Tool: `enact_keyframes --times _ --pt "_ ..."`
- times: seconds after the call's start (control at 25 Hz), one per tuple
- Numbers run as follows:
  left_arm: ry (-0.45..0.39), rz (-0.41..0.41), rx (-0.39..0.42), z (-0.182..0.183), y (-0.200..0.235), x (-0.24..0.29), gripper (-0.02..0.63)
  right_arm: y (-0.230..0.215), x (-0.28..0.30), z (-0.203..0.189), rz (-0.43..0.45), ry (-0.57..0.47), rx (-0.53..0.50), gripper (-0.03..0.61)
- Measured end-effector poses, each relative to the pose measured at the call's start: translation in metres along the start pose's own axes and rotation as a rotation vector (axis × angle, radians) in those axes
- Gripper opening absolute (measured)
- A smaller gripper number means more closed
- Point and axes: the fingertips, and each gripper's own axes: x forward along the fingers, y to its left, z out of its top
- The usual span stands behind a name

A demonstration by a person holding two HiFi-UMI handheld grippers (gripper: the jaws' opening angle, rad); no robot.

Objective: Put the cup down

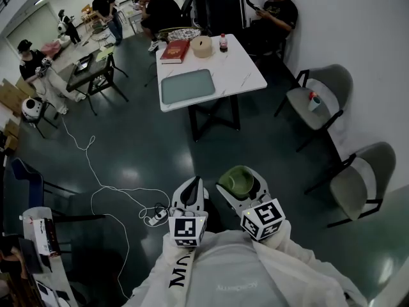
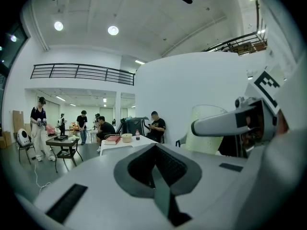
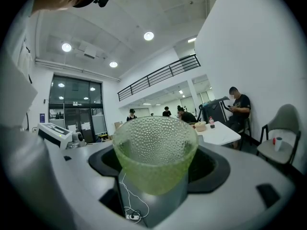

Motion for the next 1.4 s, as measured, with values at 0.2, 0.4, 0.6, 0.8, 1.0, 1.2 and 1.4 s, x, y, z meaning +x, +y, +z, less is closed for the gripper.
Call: enact_keyframes --times 0.2,0.4,0.6,0.8,1.0,1.2,1.4 --pt "-0.021 -0.016 -0.004 0.003 0.012 0.023 0.011 -0.011 0.021 -0.003 -0.01 0.024 0.002 0.388" --pt "-0.015 -0.016 -0.01 0.004 0.032 0.046 0.011 -0.022 0.051 0.001 -0.012 0.031 0.005 0.388" --pt "-0.013 0.001 -0.028 0.004 0.063 0.069 0.011 -0.027 0.088 0.003 -0.001 0.046 0.0 0.388" --pt "-0.008 0.025 -0.058 0.003 0.097 0.09 0.011 -0.031 0.124 0.008 0.001 0.056 -0.018 0.388" --pt "0.017 0.029 -0.069 0.0 0.125 0.113 0.011 -0.037 0.159 0.01 0.002 0.083 -0.011 0.388" --pt "0.023 0.033 -0.073 0.003 0.15 0.134 0.011 -0.043 0.193 0.009 0.002 0.108 0.002 0.388" --pt "0.046 0.033 -0.074 -0.001 0.175 0.15 0.011 -0.045 0.223 0.007 0.003 0.127 0.013 0.388"
